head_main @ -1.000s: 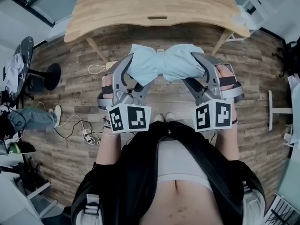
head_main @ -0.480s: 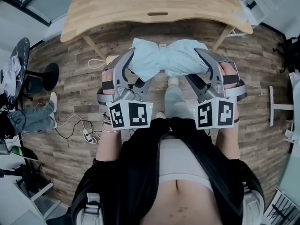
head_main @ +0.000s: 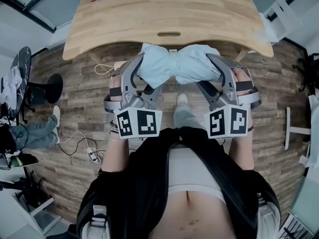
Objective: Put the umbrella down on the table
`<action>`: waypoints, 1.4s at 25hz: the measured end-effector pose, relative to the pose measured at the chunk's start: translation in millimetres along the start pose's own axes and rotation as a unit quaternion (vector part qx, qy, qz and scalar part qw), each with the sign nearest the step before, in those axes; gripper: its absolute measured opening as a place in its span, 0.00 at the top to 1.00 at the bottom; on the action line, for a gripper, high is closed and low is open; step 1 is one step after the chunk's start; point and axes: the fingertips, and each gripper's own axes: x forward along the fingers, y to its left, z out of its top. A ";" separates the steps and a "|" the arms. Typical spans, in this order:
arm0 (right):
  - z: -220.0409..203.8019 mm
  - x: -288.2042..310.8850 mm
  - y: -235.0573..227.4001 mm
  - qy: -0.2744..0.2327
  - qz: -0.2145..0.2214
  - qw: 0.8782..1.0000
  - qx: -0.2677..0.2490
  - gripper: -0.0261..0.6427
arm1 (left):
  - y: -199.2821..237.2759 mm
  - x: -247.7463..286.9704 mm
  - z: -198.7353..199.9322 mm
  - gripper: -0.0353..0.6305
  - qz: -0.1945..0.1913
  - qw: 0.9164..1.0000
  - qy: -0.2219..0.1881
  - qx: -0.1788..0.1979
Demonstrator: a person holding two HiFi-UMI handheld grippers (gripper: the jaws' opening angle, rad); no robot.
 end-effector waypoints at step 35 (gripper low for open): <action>-90.7 186.4 -165.7 -0.036 0.025 0.999 -0.018 0.42 | 109.7 231.1 2.4 0.46 0.021 0.999 0.035 -0.008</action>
